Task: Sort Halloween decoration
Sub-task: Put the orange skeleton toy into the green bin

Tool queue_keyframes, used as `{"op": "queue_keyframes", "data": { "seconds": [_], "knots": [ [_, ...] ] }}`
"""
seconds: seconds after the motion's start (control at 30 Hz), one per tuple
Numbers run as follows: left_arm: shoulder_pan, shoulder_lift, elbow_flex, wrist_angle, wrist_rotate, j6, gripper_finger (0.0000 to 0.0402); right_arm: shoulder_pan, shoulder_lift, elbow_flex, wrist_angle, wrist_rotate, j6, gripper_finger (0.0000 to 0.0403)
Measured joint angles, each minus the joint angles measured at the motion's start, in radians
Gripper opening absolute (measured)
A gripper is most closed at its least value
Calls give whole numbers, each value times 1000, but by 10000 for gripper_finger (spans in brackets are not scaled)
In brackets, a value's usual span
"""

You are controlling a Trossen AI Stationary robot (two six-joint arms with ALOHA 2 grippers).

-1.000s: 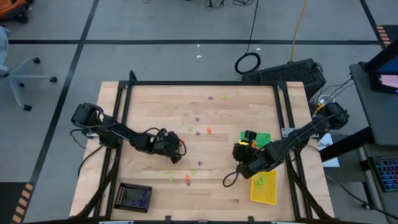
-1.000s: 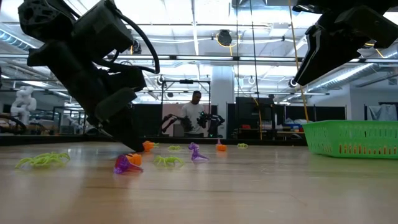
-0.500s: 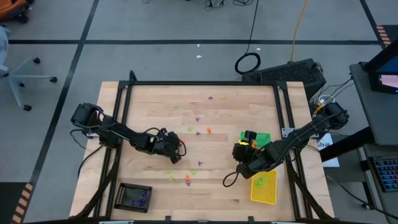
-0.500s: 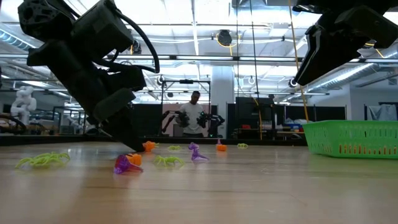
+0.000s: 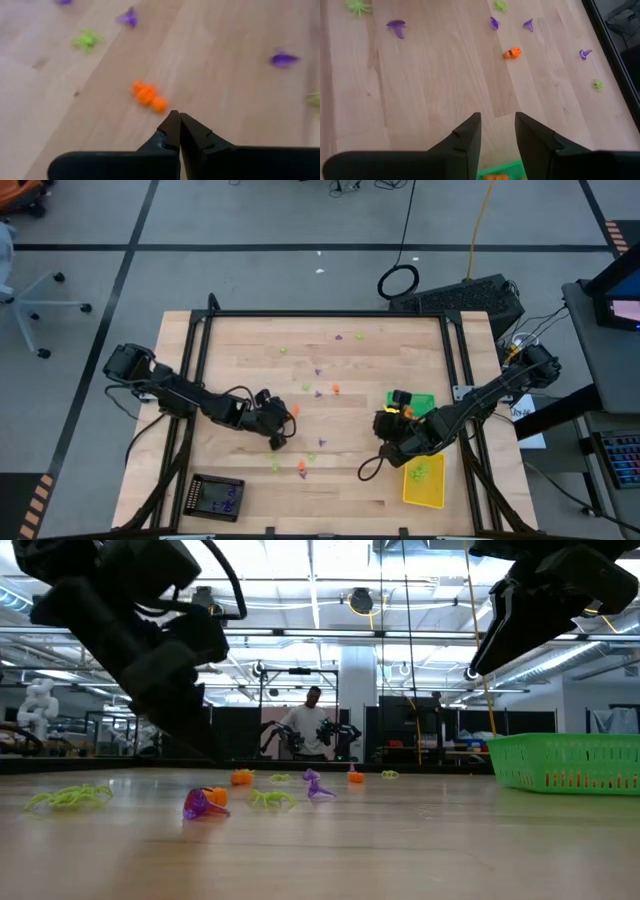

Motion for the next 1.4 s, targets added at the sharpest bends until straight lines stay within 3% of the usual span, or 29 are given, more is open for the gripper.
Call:
{"op": "queue_keyframes", "data": {
  "seconds": [0.17, 0.4, 0.73, 0.9, 1.2, 1.4],
  "knots": [
    [-15, -5, 0, -4, 2, -21, 7, 0, 0, 0, 61, 1, -50, 105],
    [-17, -6, 1, 4, -82, -18, 20, 0, 0, 0, 108, 1, -99, 105],
    [-26, 36, 1, 18, -190, -156, 164, 0, 0, 0, 107, 1, -103, 105],
    [-26, 84, 1, 72, -207, -194, 211, 0, 0, 0, 107, 1, -103, 105],
    [-34, 167, 1, 168, -227, -210, 218, 0, 0, 0, 107, 1, -103, 105],
    [-57, 239, 2, 205, -313, -208, 218, 0, 0, 0, 107, 0, -103, 105]
  ]
}}
